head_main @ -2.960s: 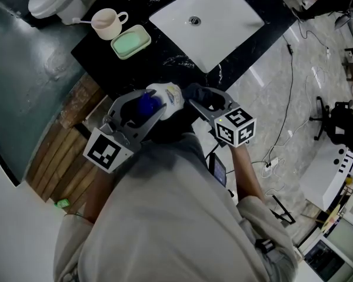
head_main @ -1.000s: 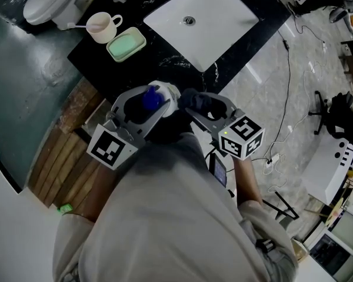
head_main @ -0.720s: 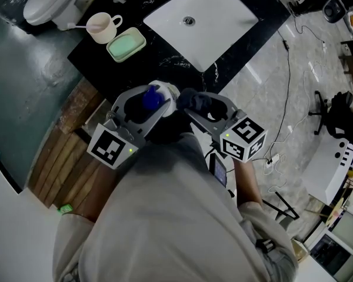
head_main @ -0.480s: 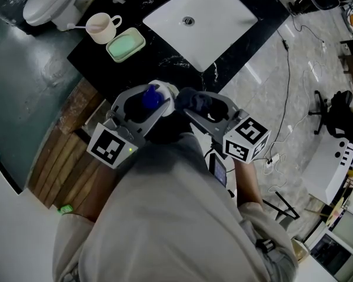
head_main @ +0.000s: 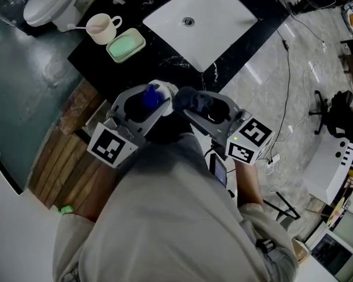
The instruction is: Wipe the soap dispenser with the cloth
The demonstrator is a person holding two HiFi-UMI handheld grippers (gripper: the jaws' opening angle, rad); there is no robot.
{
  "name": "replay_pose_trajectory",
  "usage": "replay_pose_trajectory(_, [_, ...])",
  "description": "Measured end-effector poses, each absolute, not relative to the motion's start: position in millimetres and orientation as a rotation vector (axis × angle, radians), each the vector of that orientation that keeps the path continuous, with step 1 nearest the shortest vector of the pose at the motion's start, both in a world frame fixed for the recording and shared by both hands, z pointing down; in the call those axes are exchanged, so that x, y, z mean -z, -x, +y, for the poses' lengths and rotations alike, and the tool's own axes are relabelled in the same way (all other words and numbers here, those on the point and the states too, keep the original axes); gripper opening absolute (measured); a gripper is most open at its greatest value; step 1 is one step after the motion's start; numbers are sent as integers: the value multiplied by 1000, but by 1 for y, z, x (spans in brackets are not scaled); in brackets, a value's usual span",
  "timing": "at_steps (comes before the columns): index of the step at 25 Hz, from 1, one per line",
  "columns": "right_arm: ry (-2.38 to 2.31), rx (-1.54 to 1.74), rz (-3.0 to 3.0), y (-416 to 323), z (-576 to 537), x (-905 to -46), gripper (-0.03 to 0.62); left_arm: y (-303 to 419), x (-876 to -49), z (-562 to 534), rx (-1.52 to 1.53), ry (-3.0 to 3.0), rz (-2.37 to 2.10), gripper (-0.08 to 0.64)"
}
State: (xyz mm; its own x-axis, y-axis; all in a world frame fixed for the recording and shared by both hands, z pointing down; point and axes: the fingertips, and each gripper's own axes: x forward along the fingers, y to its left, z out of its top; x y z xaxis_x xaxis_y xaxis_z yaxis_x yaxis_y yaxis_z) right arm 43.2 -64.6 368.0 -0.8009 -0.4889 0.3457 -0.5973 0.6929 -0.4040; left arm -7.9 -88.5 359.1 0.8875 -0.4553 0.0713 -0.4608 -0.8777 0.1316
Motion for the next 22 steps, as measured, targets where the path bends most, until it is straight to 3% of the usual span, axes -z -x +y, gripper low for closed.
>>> replay_pose_trajectory(15, [-834,-766,-2773,-30,-75,-356,187,4,-351,-87,-188,-2952,-706,138])
replay_pose_trajectory(22, [-795,-771,-2778,-20,-86,-363,187,15,-353,-96,-106,-2887,-746,138])
